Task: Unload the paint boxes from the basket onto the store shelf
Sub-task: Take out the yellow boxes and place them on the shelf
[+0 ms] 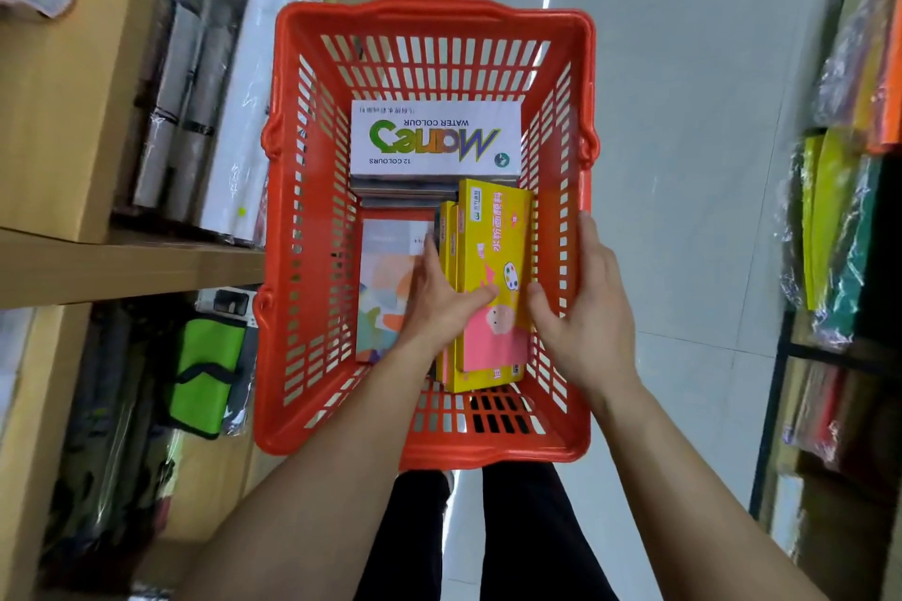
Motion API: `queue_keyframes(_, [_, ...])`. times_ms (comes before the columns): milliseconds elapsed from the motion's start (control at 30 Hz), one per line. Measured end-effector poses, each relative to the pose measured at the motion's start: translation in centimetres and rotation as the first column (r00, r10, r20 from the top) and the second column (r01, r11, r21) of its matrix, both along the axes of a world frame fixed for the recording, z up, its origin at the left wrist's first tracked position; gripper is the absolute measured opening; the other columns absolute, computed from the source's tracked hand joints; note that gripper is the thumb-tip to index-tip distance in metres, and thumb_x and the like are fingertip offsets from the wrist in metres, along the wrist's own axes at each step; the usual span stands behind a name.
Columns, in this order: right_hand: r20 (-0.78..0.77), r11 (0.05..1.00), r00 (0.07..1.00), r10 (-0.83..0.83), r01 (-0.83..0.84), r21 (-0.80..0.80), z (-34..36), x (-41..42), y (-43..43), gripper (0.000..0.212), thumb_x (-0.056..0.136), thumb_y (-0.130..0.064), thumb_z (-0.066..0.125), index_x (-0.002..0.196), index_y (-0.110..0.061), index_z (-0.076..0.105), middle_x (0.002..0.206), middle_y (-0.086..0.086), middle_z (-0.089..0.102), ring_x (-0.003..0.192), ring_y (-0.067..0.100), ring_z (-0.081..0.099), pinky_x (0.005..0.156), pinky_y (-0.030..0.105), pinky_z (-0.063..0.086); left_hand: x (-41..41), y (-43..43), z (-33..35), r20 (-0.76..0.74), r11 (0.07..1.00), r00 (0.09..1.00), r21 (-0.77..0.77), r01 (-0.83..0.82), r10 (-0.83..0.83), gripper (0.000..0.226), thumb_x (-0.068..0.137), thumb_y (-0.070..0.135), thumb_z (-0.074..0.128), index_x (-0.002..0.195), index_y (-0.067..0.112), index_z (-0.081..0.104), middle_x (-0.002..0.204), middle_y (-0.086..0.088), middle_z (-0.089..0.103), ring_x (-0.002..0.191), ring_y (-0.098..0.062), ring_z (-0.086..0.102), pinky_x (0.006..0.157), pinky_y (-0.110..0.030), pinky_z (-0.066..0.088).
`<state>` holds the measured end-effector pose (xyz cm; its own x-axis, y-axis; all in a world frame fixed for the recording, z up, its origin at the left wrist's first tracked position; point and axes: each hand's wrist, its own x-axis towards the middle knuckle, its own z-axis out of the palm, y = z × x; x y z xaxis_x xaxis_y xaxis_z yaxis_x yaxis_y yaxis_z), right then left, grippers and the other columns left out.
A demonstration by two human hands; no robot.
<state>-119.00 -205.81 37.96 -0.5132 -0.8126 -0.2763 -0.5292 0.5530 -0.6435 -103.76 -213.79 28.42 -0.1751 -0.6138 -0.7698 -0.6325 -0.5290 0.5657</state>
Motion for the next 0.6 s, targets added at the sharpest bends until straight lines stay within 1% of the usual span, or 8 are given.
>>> queue_keyframes(33, [0.0,1.0,1.0,0.0,0.0,0.0,0.0,0.0,0.0,0.089,0.09,-0.026,0.071,0.162,-0.022,0.019,0.139,0.006,0.053,0.126,0.018,0.052,0.09,0.027,0.042,0.0,-0.2,0.2,-0.028,1.0,1.0,0.005,0.001,-0.001,0.129,0.057,0.066,0.076,0.159,0.043,0.0,0.167,-0.003,0.028,0.15,-0.029,0.031,0.117,-0.056,0.035])
queue_keyframes(100, [-0.007,1.0,1.0,0.004,-0.004,0.001,0.1,-0.1,-0.1,0.088,0.09,-0.027,0.07,0.162,-0.023,0.019,0.138,0.006,0.054,0.125,0.019,0.052,0.09,0.027,0.041,0.1,-0.5,0.9,-0.043,0.999,0.999,-0.041,0.01,-0.011,0.121,0.063,0.056,0.078,0.16,0.04,0.007,0.163,-0.004,0.037,0.147,-0.03,0.038,0.116,-0.056,0.037])
queue_keyframes(200, [-0.022,0.999,1.0,0.021,-0.021,0.026,0.5,-0.2,-0.3,0.086,0.091,-0.03,0.068,0.162,-0.022,0.02,0.138,0.01,0.055,0.124,0.027,0.054,0.092,0.034,0.044,1.2,-0.9,3.3,-0.016,0.994,1.0,-0.106,0.004,-0.006,0.118,0.065,0.051,0.078,0.16,0.039,0.009,0.161,-0.006,0.038,0.146,-0.03,0.039,0.115,-0.057,0.037])
queue_keyframes(300, [-0.082,0.995,0.996,0.044,-0.037,0.093,1.6,-0.5,-0.8,0.083,0.091,-0.033,0.067,0.161,-0.019,0.025,0.141,0.016,0.053,0.127,0.037,0.048,0.101,0.044,0.042,3.9,-1.8,7.3,-0.165,0.99,0.984,-0.114,-0.085,0.065,0.123,0.057,0.047,0.079,0.161,0.033,0.016,0.157,-0.007,0.047,0.14,-0.03,0.049,0.113,-0.055,0.042])
queue_keyframes(367, [-0.104,0.992,0.994,0.038,-0.024,0.127,2.6,-0.4,-1.2,0.08,0.091,-0.033,0.068,0.159,-0.017,0.031,0.144,0.018,0.05,0.13,0.04,0.044,0.105,0.044,0.039,6.1,-2.2,10.5,-0.221,0.977,0.967,-0.138,-0.163,0.13,0.122,0.057,0.045,0.081,0.161,0.032,0.019,0.151,-0.002,0.055,0.134,-0.023,0.057,0.111,-0.051,0.046])
queue_keyframes(433, [-0.1,0.991,0.995,0.02,-0.007,0.131,3.9,0.0,-1.4,0.073,0.09,-0.032,0.068,0.155,-0.014,0.04,0.146,0.019,0.048,0.132,0.04,0.041,0.108,0.044,0.036,8.3,-2.6,13.7,-0.242,0.959,0.957,-0.19,-0.209,0.161,0.114,0.059,0.044,0.083,0.158,0.034,0.027,0.141,0.005,0.064,0.124,-0.017,0.065,0.107,-0.05,0.049])
queue_keyframes(533, [-0.098,0.993,0.995,-0.003,0.015,0.12,6.3,1.3,-1.4,0.065,0.089,-0.031,0.068,0.147,-0.009,0.048,0.146,0.018,0.048,0.133,0.039,0.041,0.11,0.044,0.036,11.4,-3.1,18.1,-0.291,0.946,0.935,-0.189,-0.262,0.201,0.103,0.063,0.042,0.087,0.152,0.044,0.035,0.132,0.006,0.071,0.117,-0.023,0.07,0.101,-0.057,0.052])
queue_keyframes(600, [-0.077,0.994,0.997,0.009,-0.001,0.105,8.0,2.5,-1.5,0.063,0.09,-0.031,0.068,0.145,-0.008,0.051,0.146,0.017,0.049,0.133,0.038,0.042,0.11,0.042,0.036,12.9,-3.1,20.8,-0.336,0.938,0.915,-0.183,-0.294,0.221,0.099,0.065,0.041,0.089,0.148,0.05,0.037,0.127,0.008,0.073,0.109,-0.022,0.074,0.091,-0.054,0.058])
